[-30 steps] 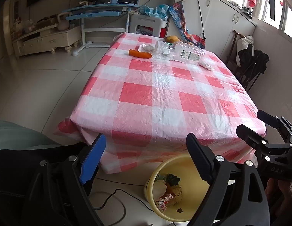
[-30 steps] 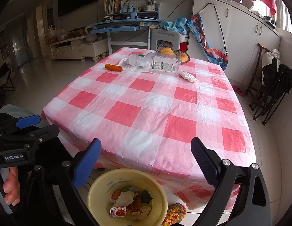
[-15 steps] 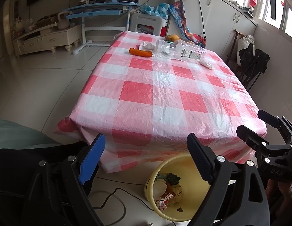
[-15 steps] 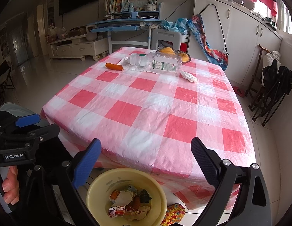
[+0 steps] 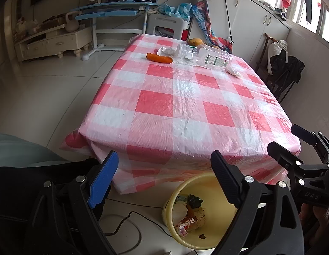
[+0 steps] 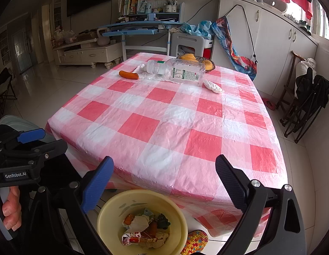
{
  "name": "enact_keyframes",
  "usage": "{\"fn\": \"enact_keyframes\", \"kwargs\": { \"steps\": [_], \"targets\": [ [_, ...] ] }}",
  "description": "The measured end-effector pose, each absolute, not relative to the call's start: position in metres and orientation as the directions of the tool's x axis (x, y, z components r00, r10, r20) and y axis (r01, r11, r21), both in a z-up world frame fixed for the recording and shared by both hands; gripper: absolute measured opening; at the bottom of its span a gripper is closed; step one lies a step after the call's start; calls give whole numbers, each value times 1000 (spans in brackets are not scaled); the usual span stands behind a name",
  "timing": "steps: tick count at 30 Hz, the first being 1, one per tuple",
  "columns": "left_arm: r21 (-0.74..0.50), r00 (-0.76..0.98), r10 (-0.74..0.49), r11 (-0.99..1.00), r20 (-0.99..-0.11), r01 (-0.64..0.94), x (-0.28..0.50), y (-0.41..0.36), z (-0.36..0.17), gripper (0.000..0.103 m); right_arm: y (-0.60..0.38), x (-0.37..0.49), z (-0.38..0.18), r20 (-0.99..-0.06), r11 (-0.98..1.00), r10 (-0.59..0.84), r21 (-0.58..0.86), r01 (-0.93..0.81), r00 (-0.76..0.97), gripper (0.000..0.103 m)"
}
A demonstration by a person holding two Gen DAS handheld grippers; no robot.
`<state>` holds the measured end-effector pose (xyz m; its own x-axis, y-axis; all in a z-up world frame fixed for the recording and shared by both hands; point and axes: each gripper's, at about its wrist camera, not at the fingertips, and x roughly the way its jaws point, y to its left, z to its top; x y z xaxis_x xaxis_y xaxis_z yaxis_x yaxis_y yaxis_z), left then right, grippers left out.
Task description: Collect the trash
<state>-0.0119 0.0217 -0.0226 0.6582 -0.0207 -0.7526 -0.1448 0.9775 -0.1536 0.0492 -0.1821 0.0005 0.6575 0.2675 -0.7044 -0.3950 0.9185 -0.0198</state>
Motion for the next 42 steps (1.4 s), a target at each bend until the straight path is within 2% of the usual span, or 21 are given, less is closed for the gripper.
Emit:
{"fn": "enact_keyframes", "kwargs": {
  "steps": [42],
  "targets": [
    [-154,647,-23,977,-762,-147,-12,22,-29,86,-179,48,0,-707,918,264,-26,-396,657,92]
  ]
}}
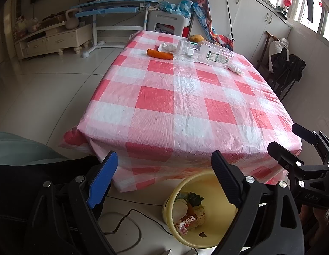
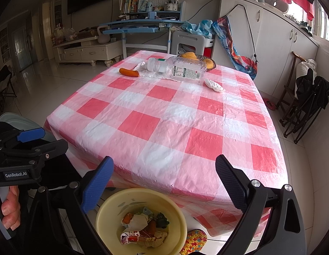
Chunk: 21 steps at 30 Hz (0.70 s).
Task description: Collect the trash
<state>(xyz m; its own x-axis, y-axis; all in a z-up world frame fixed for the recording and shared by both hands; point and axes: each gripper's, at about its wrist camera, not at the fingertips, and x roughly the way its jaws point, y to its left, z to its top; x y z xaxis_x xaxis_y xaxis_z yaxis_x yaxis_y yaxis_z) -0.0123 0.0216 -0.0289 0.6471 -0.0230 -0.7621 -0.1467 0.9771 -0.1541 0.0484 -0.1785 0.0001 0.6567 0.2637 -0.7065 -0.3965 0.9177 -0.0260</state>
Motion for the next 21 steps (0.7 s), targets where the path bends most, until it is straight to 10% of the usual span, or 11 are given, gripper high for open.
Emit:
{"fn": "enact_keyframes", "kwargs": {
  "steps": [21],
  "targets": [
    [-164,645,-29,975,-764,-150,-12,23,-29,86,-179,50,-1,-707,918,269,-16,-395,654,92]
  ]
}}
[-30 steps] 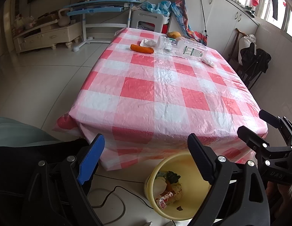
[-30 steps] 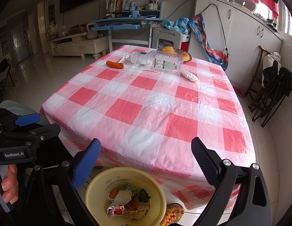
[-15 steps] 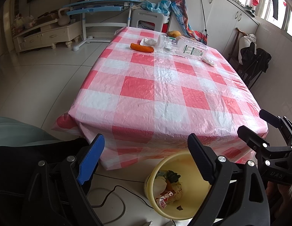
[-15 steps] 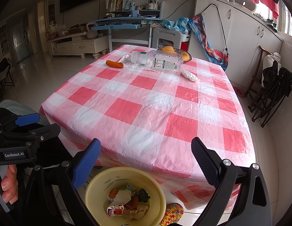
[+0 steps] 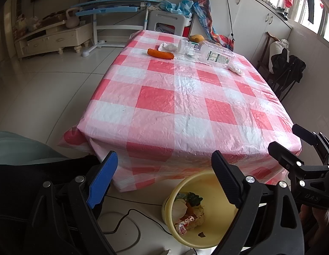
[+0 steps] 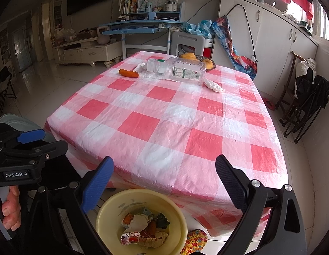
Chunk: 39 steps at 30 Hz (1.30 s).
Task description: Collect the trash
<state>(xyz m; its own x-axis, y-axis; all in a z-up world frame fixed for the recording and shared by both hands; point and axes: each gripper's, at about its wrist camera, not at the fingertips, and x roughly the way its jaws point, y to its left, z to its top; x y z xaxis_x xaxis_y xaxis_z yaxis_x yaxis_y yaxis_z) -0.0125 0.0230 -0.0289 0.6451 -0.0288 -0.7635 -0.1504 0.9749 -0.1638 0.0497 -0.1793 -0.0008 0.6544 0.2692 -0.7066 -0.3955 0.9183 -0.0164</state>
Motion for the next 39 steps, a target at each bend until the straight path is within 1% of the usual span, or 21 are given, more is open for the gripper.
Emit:
{"fn": "enact_keyframes", "kwargs": {
  "steps": [4,7,11,15,17,20,25,32,39],
  "targets": [
    [-201,650,-45,965,-759,-168,-13,31,-24,86,-190,60,2,-707,925,300,49,-378,641,92],
    [-217,662,-40,958,-748,-186,-12,39,-16,86,-196,72,13,-694,929,302,61,-365,653,92],
    [-227,686,-25,952,-727,-207,-8,50,-1,86,-203,98,29,-687,930,294,46,-364,664,92],
    [-211,698,-6,955,-716,-209,9,57,12,86,-209,133,31,-701,932,271,19,-363,660,92],
    [-202,699,2,957,-716,-209,23,62,17,86,-212,150,29,-706,933,257,4,-359,660,92],
    [-188,702,16,959,-712,-213,51,71,23,86,-214,172,23,-716,938,258,26,-345,649,92],
    [-133,701,14,979,-713,-155,108,75,24,86,-217,207,13,-722,945,259,51,-323,641,92],
    [-87,680,-37,995,-732,-40,184,65,8,86,-208,253,-1,-738,938,269,54,-343,620,92],
    [-21,648,-16,1000,-762,1,242,58,-10,86,-204,282,-18,-758,930,276,56,-362,591,92]
  ]
}}
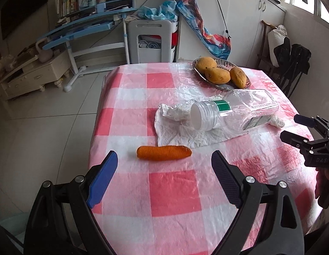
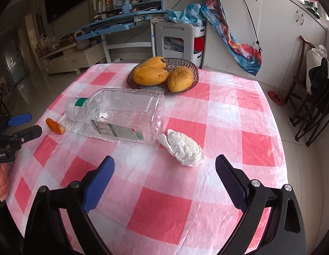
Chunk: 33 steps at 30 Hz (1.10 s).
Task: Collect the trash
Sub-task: 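Move both tools toward the carrot-like orange peel and small white tissue, then grasp the carrot-like orange peel with the left tool while the right tool grasps the small white tissue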
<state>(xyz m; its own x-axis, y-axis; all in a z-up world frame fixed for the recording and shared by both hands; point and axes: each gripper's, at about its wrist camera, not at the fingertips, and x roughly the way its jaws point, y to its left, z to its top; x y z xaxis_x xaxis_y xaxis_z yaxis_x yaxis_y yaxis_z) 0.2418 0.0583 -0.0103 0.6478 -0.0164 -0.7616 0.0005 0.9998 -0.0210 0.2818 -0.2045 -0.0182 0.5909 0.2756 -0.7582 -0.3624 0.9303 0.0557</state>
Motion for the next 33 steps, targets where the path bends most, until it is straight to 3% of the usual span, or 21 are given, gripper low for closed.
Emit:
{"fn": "enact_keyframes", "kwargs": {
  "steps": [14,17,21,28,33],
  "targets": [
    [16,517,-48,993,-855,118,289,50,-44,86,-196,310,-33,-792,924,277,66,-376,544,89],
    [31,496,-51,987,-867,156,289,45,-44,83,-196,317,-37,-806,927,273,74,-368,525,79],
    [13,476,-68,986,-877,165,286,48,-39,63,-198,319,-37,-818,933,246,55,-354,520,67],
    [3,457,-86,982,-885,189,266,45,-35,61,-198,304,-34,-827,926,237,34,-376,509,31],
    [-23,447,-115,978,-887,207,245,35,-29,60,-203,290,-33,-831,919,272,76,-386,485,24]
  ]
}}
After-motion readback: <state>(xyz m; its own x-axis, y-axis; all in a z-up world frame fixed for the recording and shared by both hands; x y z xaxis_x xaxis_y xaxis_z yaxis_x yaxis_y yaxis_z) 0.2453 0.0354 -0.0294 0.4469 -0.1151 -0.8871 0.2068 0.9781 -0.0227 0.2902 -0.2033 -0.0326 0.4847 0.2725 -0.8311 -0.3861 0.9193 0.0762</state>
